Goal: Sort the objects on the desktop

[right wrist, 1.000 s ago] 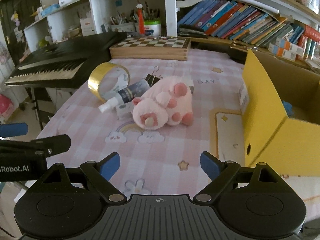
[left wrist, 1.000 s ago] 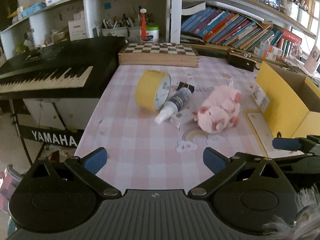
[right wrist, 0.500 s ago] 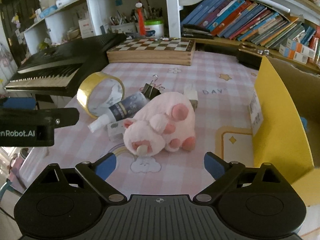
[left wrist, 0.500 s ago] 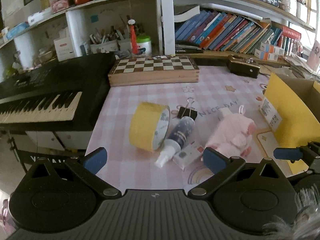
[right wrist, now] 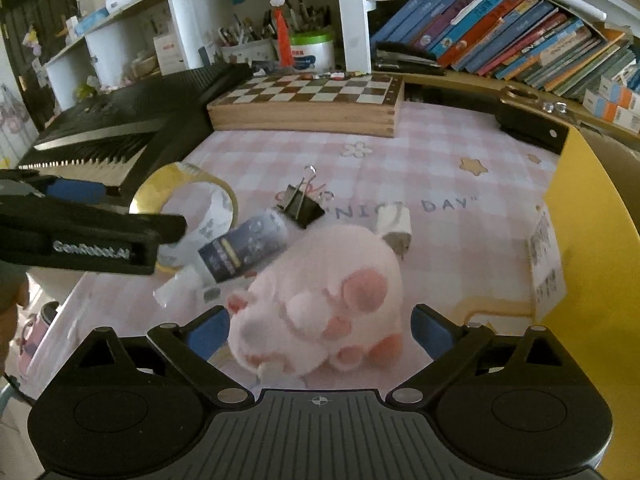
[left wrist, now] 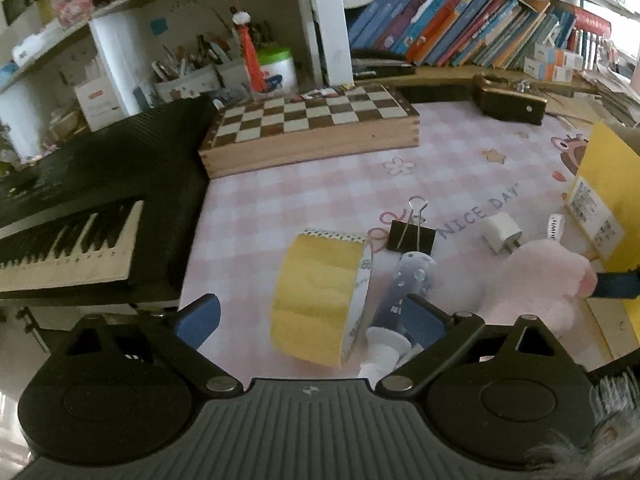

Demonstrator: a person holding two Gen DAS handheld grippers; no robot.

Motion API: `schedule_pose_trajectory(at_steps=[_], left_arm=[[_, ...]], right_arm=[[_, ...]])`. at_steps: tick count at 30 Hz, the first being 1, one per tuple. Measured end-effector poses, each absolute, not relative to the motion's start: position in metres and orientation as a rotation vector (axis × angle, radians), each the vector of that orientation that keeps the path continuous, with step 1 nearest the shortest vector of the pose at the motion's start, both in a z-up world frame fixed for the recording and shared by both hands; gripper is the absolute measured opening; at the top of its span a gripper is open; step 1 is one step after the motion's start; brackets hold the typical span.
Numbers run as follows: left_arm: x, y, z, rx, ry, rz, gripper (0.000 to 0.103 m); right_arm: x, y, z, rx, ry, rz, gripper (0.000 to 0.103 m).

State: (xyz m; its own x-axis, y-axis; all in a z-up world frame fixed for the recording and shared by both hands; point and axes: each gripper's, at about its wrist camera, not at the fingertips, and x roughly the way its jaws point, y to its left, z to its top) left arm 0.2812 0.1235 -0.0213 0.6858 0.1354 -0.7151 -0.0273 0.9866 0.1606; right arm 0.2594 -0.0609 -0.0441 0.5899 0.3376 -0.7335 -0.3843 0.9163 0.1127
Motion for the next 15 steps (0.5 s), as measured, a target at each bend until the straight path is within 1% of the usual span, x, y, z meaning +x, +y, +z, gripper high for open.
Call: schedule_pose_trajectory(at_steps=[8,11,13,14,15], left_arm=[[0.306,0.126,-0.033,0.135,0.853,0.059,0.088],[0.314,0.128,-0.037,0.135,0.865,0.049,0.079],[0.318,0.129,-0.039,0.130,0.881,0.046,0.066],[0.320,0.130,-0.040,0.130,0.895,0.046,0.062],[0.321,0.131,-0.041,0.130,0.904,0.046,0.055]], right_arm=[[0.284,-0.062,-0.051,0.000,0.863,0.430,0.102],[0.289,-0.062,-0.054,0.026,0.879,0.442,0.102],[0.293,-0.061,-0.055,0.042,0.892,0.454,0.102],[0.295,-0.062,-0.055,0.052,0.897,0.453,0.102],[0.297,-0.063,-0.055,0.070,0.898,0.447,0.102]])
